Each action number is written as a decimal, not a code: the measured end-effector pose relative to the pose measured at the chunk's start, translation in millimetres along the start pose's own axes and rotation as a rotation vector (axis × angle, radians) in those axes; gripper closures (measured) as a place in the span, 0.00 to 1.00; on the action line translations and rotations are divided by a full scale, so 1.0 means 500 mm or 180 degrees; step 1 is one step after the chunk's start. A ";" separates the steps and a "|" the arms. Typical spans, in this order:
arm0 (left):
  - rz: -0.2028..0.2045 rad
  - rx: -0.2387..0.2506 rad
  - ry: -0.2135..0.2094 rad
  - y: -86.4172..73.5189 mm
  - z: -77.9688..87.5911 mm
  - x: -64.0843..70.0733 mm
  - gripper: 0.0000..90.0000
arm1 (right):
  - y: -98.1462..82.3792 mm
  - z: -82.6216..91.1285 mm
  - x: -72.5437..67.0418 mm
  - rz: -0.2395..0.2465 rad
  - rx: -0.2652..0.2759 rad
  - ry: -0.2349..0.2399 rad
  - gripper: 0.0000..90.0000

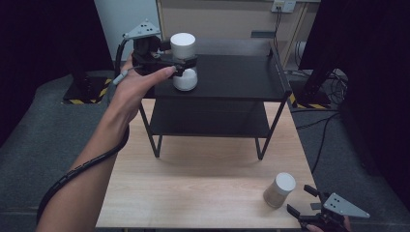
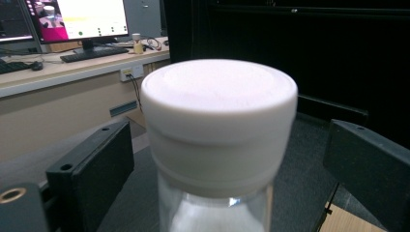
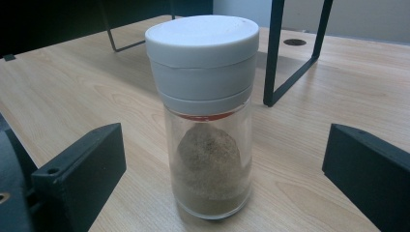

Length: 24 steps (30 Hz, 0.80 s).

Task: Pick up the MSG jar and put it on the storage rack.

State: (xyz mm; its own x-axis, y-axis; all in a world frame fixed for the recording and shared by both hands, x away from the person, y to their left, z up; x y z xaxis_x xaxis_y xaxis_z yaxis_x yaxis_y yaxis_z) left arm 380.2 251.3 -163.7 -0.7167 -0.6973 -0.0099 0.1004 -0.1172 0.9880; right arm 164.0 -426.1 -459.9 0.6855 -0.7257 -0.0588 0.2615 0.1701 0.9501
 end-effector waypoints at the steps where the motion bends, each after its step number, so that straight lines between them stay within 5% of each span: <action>1: 0.0024 0.0030 0.0000 -0.005 0.007 0.000 0.03 | 0.000 0.000 0.000 0.0001 0.0000 0.0002 0.02; 12: -0.0086 0.0219 0.0093 -0.055 0.078 0.052 0.01 | -0.001 -0.002 -0.001 -0.0001 -0.0009 0.0006 0.02; 24: -0.0133 0.0278 0.0027 -0.105 0.119 0.096 0.01 | 0.000 -0.004 -0.002 0.0017 -0.0029 0.0005 0.02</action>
State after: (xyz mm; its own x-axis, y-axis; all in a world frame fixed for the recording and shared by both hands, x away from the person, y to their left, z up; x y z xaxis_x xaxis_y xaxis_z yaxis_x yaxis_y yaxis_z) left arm 299.5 266.3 -207.1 -0.7131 -0.6991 -0.0522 0.0098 -0.0844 0.9964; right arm 164.7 -423.7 -460.6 0.6879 -0.7238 -0.0541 0.2640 0.1800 0.9476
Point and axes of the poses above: each handheld gripper's, and its own axes: z roughly backward along the jaws, y roughly out of its top, x roughly to its right, the point moved 2 cm from there along -z, roughly forward along the jaws, and after that the axes turned 2 degrees about y, right-handed, at the moved point
